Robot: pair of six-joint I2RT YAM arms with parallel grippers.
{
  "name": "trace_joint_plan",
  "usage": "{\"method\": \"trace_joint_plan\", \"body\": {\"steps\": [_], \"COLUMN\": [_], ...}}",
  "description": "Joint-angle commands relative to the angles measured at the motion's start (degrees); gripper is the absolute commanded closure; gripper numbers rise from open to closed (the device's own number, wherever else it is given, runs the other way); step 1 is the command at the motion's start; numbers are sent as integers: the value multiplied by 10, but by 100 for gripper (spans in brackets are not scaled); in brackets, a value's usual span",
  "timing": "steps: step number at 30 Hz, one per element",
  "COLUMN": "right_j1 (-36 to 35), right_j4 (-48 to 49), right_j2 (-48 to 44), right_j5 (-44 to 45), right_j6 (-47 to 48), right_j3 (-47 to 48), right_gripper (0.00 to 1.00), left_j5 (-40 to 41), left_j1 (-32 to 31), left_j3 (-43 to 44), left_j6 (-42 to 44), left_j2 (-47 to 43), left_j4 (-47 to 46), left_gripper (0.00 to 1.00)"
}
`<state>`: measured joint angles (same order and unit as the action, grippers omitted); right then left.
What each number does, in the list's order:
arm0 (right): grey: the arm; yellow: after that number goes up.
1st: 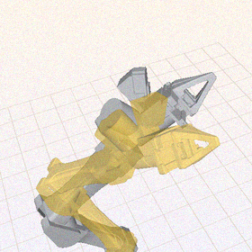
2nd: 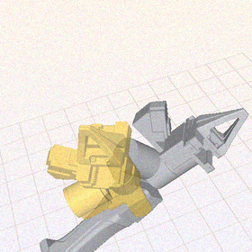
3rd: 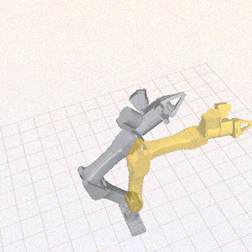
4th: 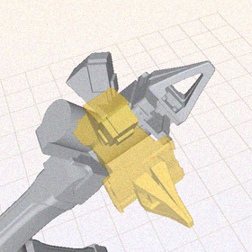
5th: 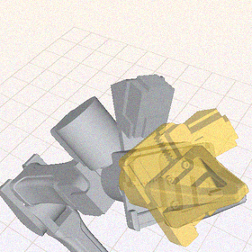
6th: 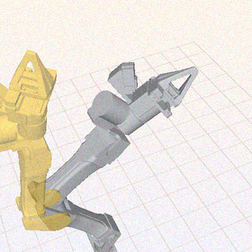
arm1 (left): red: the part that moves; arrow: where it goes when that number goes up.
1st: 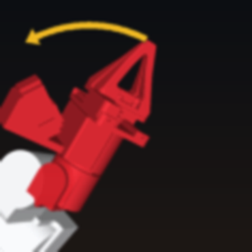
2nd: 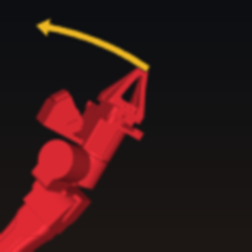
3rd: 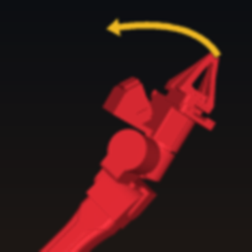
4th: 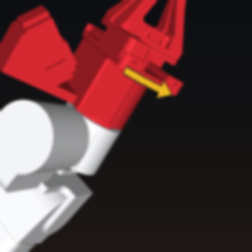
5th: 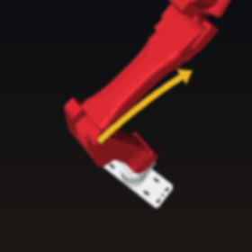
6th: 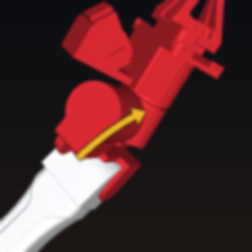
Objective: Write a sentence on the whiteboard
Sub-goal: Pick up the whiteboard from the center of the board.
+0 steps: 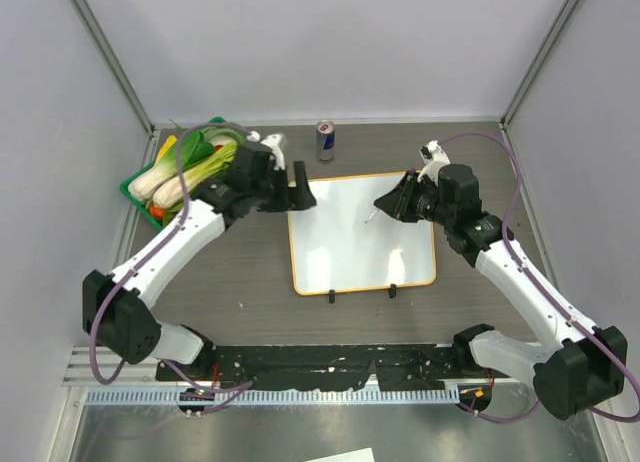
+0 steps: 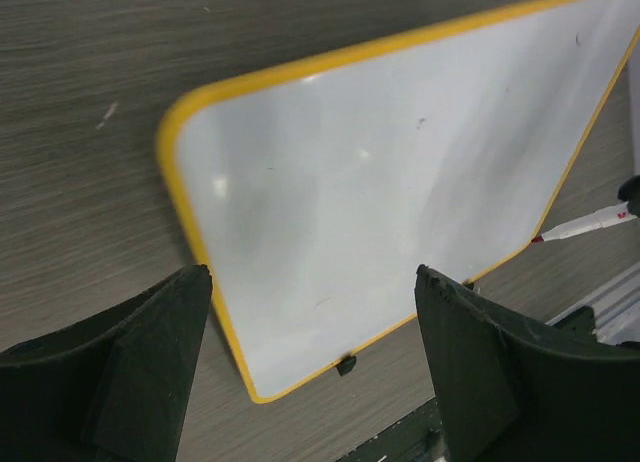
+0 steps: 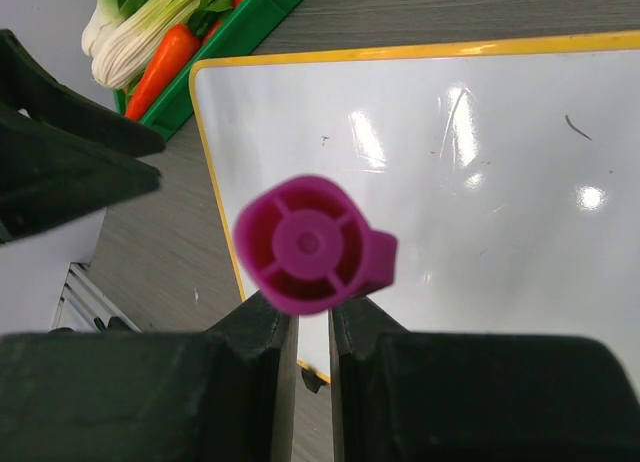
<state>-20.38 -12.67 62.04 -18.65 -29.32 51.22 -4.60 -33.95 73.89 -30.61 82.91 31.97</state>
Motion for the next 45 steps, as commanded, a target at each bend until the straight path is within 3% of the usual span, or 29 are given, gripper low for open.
{"method": "trace_joint_plan", "body": {"steps": [1,7,13,18,24,29,36,40,45], "right_j1": [3,3,3,3,4,3,3,4,4], "right_j4": [4,4,7,8,8,7,-14,-31,-41], "right_j2": [-6,5,20,31,27,34,41,40,39], "right_j5": [15,15,14,11,14,13,10,13,18], "right_j6": [10,10,10,10,10,14,24,35,44], "right_j3": [23,24,27,40,44,55,80,92,97], "right_gripper": [99,99,99,99,99,98,99,98,99], "left_j5": [-147,-262,-276,-228,-43,91,317,303,282], "left_j1": [116,247,280,281,281,280,279,280,280], "left_j3": [-57,-172,-217,-232,-291,-394,-565,-685,-718], "left_j6": [-21,-77,-64,-24,16,34,122,157,226], "left_j2": [-90,-172,-188,-202,-265,-346,-446,-428,-278], "left_j4": [-58,-109,-123,-128,-174,-301,-471,-681,-882], "left_gripper": [14,12,11,8,2,0,0,0,0]}}
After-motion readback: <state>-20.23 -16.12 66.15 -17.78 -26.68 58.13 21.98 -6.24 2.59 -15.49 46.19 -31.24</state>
